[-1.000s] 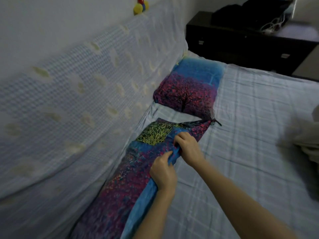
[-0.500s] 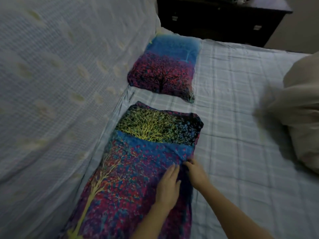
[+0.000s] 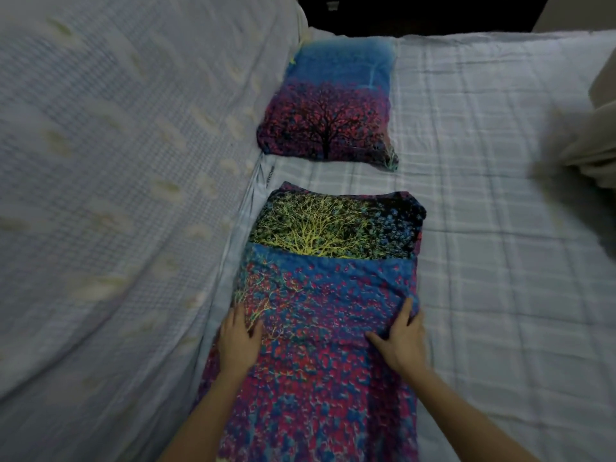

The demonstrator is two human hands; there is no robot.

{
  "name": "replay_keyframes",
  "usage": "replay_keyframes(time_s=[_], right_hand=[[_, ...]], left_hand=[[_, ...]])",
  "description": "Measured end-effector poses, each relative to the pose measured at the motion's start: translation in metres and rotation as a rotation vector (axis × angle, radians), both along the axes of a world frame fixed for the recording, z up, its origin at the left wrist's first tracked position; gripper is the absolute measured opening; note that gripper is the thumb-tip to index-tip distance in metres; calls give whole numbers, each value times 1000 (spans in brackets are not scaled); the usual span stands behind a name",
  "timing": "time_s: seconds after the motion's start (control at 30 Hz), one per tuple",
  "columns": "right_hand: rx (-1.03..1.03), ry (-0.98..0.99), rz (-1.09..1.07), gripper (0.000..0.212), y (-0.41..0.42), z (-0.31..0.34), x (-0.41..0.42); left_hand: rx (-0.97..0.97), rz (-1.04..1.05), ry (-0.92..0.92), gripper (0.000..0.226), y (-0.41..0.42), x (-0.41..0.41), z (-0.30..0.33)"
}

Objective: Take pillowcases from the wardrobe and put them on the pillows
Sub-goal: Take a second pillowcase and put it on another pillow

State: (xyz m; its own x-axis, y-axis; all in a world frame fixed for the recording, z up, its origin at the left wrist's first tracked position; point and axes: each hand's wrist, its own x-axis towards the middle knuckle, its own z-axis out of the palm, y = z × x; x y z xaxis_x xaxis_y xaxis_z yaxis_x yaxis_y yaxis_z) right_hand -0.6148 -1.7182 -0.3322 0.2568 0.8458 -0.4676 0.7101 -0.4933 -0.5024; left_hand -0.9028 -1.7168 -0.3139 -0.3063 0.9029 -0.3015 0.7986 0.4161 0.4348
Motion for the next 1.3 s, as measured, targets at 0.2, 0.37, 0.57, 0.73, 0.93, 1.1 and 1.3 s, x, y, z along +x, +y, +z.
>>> replay_keyframes(time_s=[0.2, 0.37, 0.57, 0.73, 0.93, 1.1, 1.3], right_hand=[[52, 368, -306, 116, -7, -19, 2], [120, 590, -503, 83, -6, -26, 5], [341, 492, -580, 46, -12, -9, -14], [401, 483, -559, 39, 6, 18, -26], [525, 538, -465, 42, 60, 60, -40], [576, 483, -492, 51, 117, 62, -41], [175, 268, -198, 100, 160, 14, -32]], left_hand=[[-72, 107, -225, 89, 13, -21, -20], [-166, 463, -452, 75, 25, -28, -34], [111, 523, -434, 59, 15, -11, -10], [301, 570, -490, 48, 21, -9, 25], [397, 547, -457, 41, 65, -25, 70], [385, 422, -357, 44, 126, -38, 76], [131, -100, -54, 88, 155, -30, 17]])
